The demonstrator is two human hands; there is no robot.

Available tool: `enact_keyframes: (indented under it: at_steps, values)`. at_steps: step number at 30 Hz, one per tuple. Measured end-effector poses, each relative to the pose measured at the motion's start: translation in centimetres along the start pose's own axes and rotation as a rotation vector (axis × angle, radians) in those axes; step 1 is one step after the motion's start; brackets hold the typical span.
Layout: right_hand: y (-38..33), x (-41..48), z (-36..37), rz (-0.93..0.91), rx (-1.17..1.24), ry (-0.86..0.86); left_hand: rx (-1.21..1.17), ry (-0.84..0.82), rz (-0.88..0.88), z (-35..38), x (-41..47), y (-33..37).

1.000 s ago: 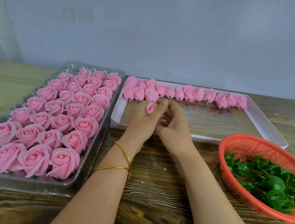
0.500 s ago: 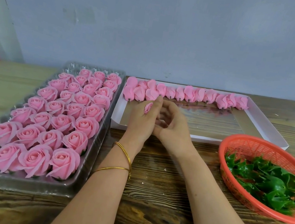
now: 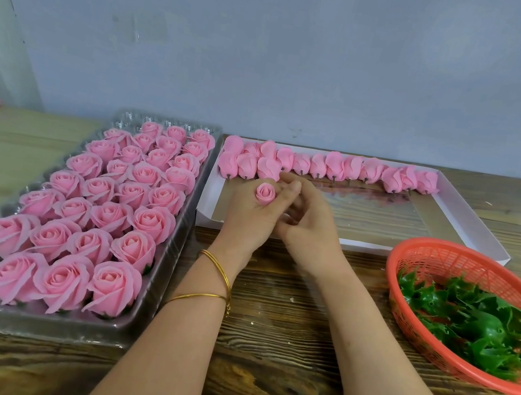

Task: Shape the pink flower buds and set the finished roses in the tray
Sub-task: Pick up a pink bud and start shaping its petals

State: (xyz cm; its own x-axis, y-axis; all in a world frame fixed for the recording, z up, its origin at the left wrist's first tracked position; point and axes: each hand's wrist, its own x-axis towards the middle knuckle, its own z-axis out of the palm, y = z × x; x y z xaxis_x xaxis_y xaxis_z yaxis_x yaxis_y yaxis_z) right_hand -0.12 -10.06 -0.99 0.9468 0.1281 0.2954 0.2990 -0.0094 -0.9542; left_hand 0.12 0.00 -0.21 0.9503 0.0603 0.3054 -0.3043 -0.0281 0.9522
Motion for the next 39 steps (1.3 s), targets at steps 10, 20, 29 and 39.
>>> enact_keyframes:
  at_steps: [10,20,29,39]
  values:
    - [-0.15,-0.11,0.17,-0.024,0.015,0.014,-0.031,0.030,-0.060,0.25,0.41,-0.42]
    - [-0.05,-0.11,0.20,-0.012,-0.085,0.051,-0.027,0.012,-0.087,0.36,0.27,-0.23]
    - [-0.32,-0.17,0.29,0.008,-0.019,0.025,-0.054,0.000,-0.044,-0.05,0.01,0.02]
    - [-0.31,-0.15,0.39,-0.024,-0.064,0.032,-0.069,0.060,-0.099,0.37,0.23,-0.04]
